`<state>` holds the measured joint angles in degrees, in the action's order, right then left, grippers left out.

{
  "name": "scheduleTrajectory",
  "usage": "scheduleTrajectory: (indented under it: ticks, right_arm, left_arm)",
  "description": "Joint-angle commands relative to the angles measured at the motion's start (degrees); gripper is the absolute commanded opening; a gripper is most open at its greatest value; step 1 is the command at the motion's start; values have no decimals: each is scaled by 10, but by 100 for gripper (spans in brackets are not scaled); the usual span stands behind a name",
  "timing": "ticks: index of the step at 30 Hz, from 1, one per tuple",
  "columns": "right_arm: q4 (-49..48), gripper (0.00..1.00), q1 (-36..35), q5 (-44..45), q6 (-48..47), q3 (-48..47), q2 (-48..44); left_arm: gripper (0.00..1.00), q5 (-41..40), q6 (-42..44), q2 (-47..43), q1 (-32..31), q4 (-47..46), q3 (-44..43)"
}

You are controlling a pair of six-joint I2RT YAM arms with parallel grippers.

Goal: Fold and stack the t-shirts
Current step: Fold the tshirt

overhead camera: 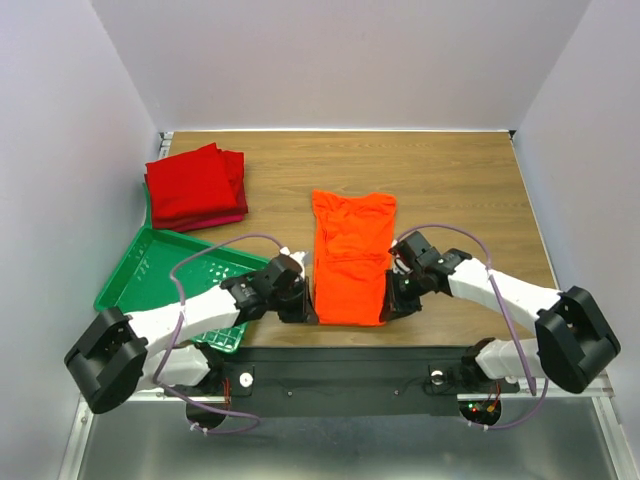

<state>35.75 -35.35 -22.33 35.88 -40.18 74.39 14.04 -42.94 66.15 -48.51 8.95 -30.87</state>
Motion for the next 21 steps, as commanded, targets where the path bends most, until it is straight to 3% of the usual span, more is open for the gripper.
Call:
scheduleTrajectory:
  ticks: [1,12,21]
  right_arm:
    - [10,0,-41,21,50,19,-41]
    - [13,0,-71,50,140,53,-152]
    - [20,0,-70,130,147,-52,-124]
  left_arm:
    - [0,-32,-66,-54,-55,4,28]
    - [0,-86,-138,-160,-106,32,42]
    - [0,-141,-103,-116,-106,77,-59]
